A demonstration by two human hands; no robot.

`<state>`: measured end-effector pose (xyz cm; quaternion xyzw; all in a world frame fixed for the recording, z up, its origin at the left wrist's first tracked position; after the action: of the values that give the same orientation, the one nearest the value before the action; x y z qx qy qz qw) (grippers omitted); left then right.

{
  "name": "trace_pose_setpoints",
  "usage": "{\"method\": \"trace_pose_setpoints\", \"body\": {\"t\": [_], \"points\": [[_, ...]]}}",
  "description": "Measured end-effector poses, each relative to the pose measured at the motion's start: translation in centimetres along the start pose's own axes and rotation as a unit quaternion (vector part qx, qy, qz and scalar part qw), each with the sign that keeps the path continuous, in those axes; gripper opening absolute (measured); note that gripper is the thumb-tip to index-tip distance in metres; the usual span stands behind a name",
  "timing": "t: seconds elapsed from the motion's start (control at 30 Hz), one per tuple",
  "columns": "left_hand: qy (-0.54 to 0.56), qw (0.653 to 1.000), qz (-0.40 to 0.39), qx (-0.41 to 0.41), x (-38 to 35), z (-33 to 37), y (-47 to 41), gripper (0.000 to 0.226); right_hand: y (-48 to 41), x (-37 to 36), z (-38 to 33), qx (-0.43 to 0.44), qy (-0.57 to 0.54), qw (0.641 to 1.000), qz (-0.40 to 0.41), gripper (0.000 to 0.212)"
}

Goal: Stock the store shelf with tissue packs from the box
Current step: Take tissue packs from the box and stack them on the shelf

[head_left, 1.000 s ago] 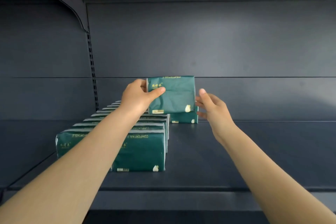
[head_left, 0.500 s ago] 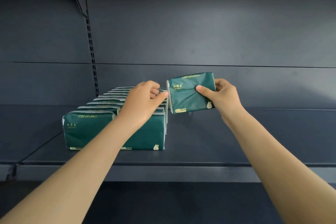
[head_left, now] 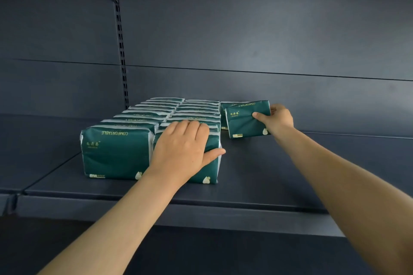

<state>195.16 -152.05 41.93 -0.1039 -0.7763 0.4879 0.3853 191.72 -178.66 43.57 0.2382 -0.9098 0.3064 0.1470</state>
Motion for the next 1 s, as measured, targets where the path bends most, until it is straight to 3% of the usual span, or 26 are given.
{"method": "trace_pose_setpoints", "body": {"t": [0.37, 0.77, 1.0], "points": [[-0.025, 0.993, 0.116, -0.023, -1.8, 0.0, 0.2, 0.068, -2.6, -4.8, 1.6, 0.011, 0.117, 0.992, -0.04, 0.05], [-0.029, 0.994, 0.102, -0.01, -2.1, 0.1, 0.5, 0.069, -2.2, -4.9, 1.6, 0.03, 0.128, 0.991, -0.029, 0.045], [-0.045, 0.998, 0.051, -0.006, -1.5, 0.2, 0.0, 0.07, -0.6, -3.3, 1.1, -0.032, 0.131, 0.985, -0.11, 0.04]]}}
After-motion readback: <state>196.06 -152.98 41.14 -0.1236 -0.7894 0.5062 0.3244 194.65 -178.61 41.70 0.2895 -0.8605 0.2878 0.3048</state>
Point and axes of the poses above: each hand's wrist, its own y-axis away from the middle knuckle, its own x-axis out of the back of the hand, z = x × y, the point moved 2 cm from there along -y, towards the middle knuckle, and after that the axes turned 9 degrees about x, right-handed, at the moved point
